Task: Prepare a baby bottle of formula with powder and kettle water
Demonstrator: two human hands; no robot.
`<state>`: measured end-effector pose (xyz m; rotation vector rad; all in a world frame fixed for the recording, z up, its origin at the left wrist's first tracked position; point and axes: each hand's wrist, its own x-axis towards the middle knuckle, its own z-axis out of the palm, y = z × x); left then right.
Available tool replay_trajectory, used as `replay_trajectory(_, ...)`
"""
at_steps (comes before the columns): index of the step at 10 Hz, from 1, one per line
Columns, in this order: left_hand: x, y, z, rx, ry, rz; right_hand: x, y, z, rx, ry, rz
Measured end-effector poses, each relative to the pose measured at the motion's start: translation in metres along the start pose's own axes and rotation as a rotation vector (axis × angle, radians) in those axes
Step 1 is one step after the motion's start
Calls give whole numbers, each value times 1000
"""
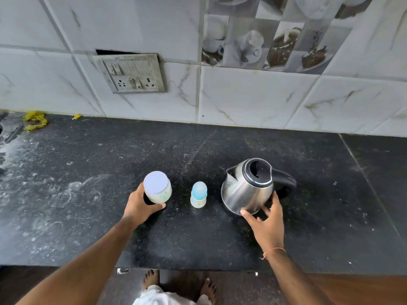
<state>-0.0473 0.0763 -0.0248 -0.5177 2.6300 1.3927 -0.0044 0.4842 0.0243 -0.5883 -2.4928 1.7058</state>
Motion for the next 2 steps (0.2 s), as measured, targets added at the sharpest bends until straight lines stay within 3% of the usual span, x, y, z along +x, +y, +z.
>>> replay_trajectory(2,-3,9,6,-24,21,-4,1,5,-4,-60,-1,-16)
